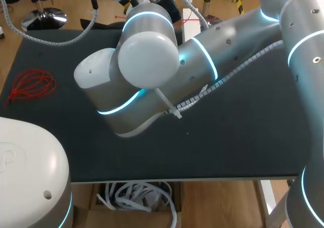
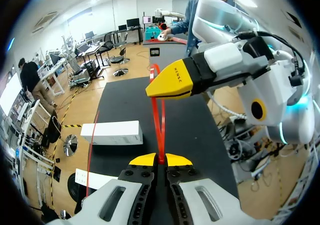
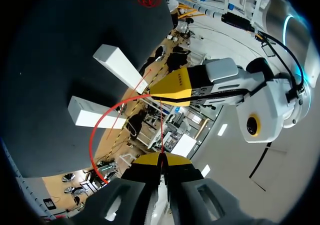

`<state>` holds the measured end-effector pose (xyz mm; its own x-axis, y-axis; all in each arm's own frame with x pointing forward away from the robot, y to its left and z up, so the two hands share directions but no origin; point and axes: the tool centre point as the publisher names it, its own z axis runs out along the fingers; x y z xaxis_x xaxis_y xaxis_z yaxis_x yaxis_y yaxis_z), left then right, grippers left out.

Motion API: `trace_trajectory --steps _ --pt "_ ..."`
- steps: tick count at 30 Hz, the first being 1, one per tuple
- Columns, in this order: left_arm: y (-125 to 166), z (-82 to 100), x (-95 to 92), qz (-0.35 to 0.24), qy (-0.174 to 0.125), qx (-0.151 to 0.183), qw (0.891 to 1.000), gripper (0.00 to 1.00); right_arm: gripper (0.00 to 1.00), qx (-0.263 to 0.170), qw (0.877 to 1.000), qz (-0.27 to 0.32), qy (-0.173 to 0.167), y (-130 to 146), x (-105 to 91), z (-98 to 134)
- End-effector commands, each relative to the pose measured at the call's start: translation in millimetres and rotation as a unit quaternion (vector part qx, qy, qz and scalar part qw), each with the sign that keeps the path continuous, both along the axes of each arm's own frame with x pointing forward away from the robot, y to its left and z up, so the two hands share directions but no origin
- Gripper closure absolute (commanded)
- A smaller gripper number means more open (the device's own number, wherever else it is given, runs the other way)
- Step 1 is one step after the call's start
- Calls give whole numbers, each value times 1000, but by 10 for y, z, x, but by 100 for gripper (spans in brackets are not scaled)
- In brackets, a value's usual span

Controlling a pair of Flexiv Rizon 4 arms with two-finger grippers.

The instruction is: Grab the tape and strap the tape.

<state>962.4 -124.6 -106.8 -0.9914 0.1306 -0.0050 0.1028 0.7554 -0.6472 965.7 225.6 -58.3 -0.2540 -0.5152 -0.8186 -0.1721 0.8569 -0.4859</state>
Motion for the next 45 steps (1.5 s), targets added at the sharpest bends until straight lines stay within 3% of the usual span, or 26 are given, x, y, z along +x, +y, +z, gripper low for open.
trace_trajectory --steps 1,45 --pt "0 5 1 0 0 2 1000 100 100 -2 1000 -1 1 21 -6 18" --pt "0 5 1 0 0 2 1000 100 100 -12 1000 19 18 303 -34 -173"
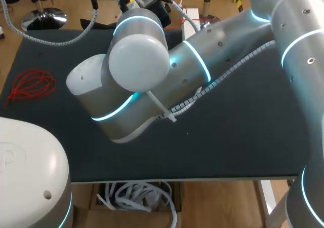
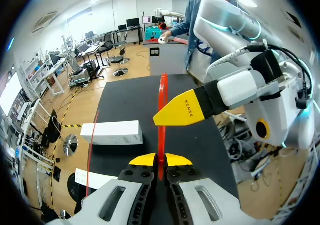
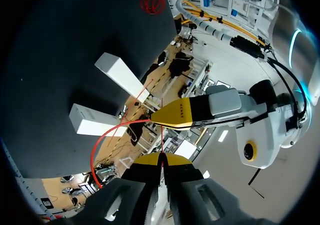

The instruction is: Grab the tape and strap the tape.

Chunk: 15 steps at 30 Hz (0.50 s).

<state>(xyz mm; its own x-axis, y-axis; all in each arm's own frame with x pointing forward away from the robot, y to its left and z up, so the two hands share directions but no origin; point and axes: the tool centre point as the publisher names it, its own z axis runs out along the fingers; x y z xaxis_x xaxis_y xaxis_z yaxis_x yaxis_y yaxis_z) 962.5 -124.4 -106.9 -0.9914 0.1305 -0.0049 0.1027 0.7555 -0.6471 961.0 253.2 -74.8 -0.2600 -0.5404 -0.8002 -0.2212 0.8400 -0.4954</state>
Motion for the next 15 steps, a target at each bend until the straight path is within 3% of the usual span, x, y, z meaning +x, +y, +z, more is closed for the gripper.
trace_trajectory --steps 1,15 --pt "-2 6 1 0 0 1 1000 100 100 -4 1000 0 2 32 16 -17" --pt "-2 6 1 0 0 1 1000 100 100 -6 1000 8 10 106 6 -70"
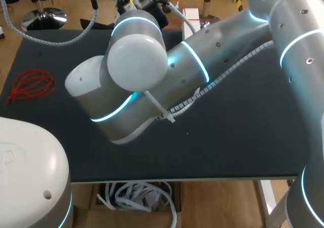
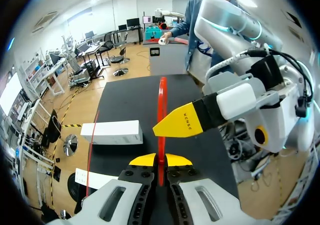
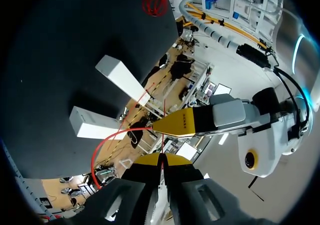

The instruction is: Grab the tape and strap the tape.

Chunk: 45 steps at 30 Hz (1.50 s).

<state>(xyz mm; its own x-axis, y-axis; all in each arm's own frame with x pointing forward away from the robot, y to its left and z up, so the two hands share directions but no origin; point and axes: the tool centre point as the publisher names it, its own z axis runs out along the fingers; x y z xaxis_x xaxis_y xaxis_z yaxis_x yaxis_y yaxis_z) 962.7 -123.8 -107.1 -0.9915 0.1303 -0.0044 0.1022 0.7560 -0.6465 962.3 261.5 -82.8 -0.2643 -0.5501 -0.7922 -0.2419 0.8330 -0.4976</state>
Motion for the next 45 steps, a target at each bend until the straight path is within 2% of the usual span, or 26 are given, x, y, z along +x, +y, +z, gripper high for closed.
trace_trajectory --steps 1,7,8,9,12,14,17,22,26,28,31,34,35,37,45 --pt "-8 8 -1 0 0 1 1000 100 100 -2 1000 0 1 24 -7 10" --pt "-8 8 -1 0 0 1 1000 100 100 -1 1000 -4 -2 -14 -23 32" --pt "-8 8 -1 0 0 1 1000 100 80 0 1000 -6 -4 -26 -27 38" --pt "-8 8 -1 0 0 1 1000 100 73 1 1000 -9 -5 -36 -33 47" --pt "-8 8 -1 0 0 1 1000 100 66 11 1000 -9 -6 -35 -75 100" --pt "-8 8 -1 0 0 1 1000 100 69 16 1000 -6 -7 -17 -117 133" --pt "-8 8 -1 0 0 1 1000 100 84 26 1000 0 -9 11 -187 190" --pt "-8 8 -1 0 0 1 1000 100 83 43 999 9 -12 5 -311 323" --pt "-8 8 -1 0 0 1 1000 100 80 51 998 8 -19 -160 -340 474" --pt "-8 8 -1 0 0 1 1000 100 72 52 998 -1 -28 -288 -315 545" --pt "-8 8 -1 0 0 1 1000 100 67 49 998 -10 -42 -485 -267 653" --pt "-8 8 -1 0 0 1 1000 100 47 49 997 -17 -53 -704 -182 711" --pt "-8 8 -1 0 0 1 1000 100 28 49 997 -18 -54 -767 -153 729" --pt "-8 8 -1 0 0 1 1000 100 0 51 997 -23 -56 -876 -100 758" --pt "-8 8 -1 0 0 1 1000 100 0 60 996 -23 -69 -1241 75 912"
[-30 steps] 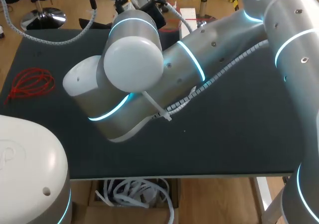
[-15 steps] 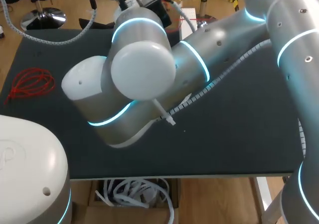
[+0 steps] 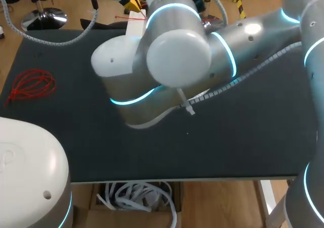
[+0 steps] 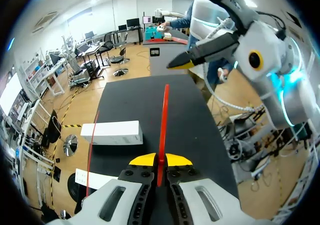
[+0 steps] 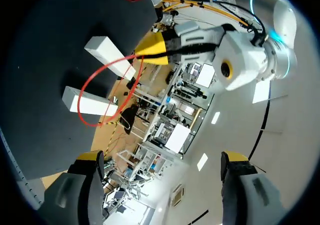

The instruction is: Grab the tape and strap the tape.

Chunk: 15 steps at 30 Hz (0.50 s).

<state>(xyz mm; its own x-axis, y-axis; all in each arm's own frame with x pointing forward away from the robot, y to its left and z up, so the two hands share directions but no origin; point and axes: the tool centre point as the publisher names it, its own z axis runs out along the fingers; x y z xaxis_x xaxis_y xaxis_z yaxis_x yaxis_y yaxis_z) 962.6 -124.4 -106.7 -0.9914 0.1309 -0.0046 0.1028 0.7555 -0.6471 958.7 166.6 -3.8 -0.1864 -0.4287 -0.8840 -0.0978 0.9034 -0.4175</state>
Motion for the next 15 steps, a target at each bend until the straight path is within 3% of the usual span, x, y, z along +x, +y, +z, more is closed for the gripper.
trace_trajectory --steps 1,9,15 --pt "-1 4 0 0 0 1 1000 100 0 -1 1000 20 1 -336 134 148" --pt "-1 4 0 0 0 1 1000 100 0 2 1000 1 -9 -651 317 278" --pt "-1 4 0 0 0 1 1000 100 0 4 1000 -1 -6 -671 339 257"
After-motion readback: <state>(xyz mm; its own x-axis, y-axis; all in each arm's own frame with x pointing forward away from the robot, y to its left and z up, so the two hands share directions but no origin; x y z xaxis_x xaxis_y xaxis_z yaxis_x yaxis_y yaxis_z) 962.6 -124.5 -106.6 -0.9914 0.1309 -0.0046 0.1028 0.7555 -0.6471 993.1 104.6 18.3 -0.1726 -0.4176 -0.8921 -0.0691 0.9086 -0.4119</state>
